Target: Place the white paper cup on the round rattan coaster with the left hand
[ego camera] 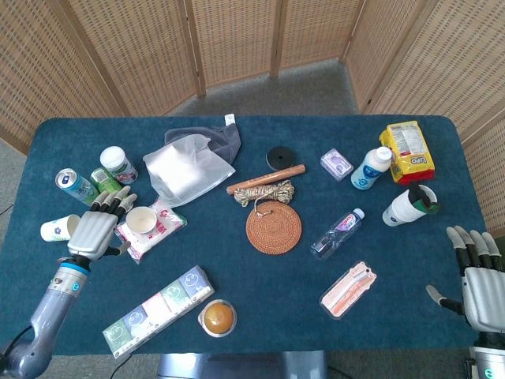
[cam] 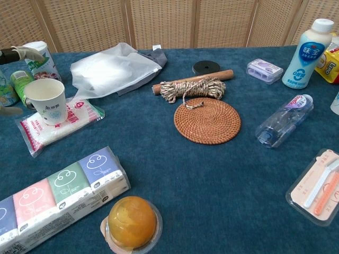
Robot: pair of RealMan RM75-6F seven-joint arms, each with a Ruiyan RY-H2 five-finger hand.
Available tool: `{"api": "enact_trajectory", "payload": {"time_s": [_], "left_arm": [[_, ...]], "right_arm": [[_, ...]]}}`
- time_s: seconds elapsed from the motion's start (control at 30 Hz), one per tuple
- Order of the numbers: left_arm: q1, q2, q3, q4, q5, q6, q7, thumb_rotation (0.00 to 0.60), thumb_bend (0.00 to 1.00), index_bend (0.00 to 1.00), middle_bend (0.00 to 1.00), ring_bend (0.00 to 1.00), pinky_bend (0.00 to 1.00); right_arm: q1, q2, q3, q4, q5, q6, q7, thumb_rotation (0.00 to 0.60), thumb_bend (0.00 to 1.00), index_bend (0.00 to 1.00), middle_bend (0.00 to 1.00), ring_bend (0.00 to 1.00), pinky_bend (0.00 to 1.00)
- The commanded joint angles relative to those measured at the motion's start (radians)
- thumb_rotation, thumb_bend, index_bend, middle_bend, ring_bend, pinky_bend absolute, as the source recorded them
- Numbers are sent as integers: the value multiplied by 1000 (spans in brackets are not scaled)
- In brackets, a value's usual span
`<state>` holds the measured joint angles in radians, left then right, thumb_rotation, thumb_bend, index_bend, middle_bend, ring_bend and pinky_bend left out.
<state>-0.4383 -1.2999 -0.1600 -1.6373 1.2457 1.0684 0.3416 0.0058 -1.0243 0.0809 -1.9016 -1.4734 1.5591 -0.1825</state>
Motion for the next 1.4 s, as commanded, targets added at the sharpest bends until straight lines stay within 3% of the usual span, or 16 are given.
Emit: {"api": "enact_trajectory", "payload": {"time_s": [0.03,0.23,0.43,0.8,0.9,1.13,1.4], "left_arm": [[-24,-38,-4,11,-40,-3,50,600,282,0,0,0,0],[-54,-97,-13,45,-80,16,117,600,283,0,0,0,4],[-78,-150,-15,99,-82,37,146,600,285,0,7,8,224],[-104,-215,-10,146,-108,56,183,600,330,140,340,377,450],[-102,-219,-9,149,-96,76,174,600,336,163,384,429,463],[-105,-207,-23,127,-67,103,131,600,336,163,370,430,464],[-164,-292,-58,146,-4,97,40,600,335,200,360,430,468]], "right_arm": [[0,-1,0,1,-1,0,0,600,0,0,0,0,49],[0,-7,0,4,-7,4,5,600,0,0,0,0,49],[0,-9,5,6,0,7,13,600,0,0,0,0,50],[-3,-9,11,9,4,13,23,600,0,0,0,0,50],[-3,-8,10,10,2,15,25,600,0,0,0,0,51],[-3,-8,8,8,1,13,20,600,0,0,0,0,51],[-1,-4,14,10,20,4,31,600,0,0,0,0,51]]}}
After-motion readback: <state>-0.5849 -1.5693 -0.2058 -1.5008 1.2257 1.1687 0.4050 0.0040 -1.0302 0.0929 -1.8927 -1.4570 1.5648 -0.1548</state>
